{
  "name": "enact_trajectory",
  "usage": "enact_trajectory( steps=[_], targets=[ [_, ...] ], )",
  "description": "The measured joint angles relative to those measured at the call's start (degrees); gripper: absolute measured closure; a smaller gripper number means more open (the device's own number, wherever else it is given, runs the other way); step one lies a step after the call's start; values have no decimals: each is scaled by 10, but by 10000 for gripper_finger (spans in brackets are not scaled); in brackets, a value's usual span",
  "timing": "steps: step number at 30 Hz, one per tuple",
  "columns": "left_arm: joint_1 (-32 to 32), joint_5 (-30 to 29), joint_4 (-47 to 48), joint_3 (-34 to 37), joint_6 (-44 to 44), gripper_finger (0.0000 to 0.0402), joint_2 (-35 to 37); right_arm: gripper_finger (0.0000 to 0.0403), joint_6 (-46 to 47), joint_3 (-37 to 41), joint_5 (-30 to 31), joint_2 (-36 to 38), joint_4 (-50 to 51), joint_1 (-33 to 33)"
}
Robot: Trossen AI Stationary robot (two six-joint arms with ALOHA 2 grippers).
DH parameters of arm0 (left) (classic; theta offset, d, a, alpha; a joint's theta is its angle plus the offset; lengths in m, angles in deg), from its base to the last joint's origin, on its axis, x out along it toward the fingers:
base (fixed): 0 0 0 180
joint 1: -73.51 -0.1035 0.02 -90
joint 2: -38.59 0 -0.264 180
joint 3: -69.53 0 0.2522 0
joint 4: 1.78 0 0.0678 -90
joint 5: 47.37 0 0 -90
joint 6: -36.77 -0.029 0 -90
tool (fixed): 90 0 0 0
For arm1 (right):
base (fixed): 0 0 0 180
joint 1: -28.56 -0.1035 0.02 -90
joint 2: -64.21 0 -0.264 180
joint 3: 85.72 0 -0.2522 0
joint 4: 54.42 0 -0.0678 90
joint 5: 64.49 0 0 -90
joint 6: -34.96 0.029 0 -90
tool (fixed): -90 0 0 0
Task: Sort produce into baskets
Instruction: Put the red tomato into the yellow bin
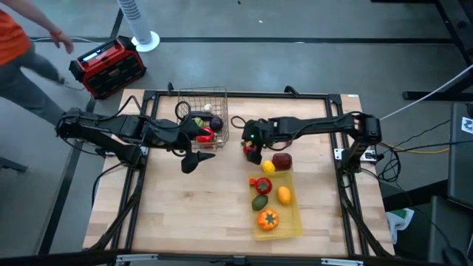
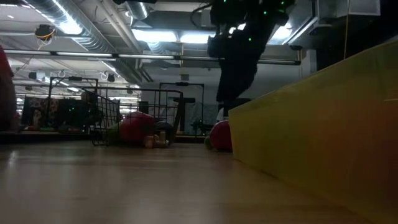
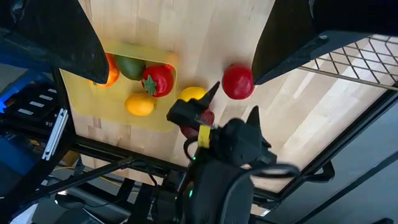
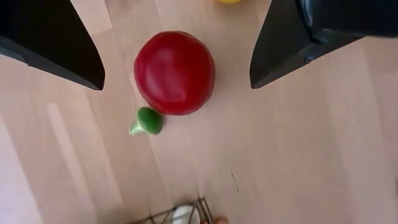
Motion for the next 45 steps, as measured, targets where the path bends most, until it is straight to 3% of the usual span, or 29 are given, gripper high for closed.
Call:
enact_trajectory(
  steps=[19,30,41,45],
  targets=[
    [0,0,0,0,0,9,0,8,-18,0,54,-74,2,1],
    [0,0,3,0,0,9,0,10,-30,0,48,-104,-10,1],
    [0,0,14,0,0,9,-4,106,-30,0,40,-118,6,0],
    [0,0,14,0,1,9,-9,114,-30,0,40,-118,8,-1]
  ],
)
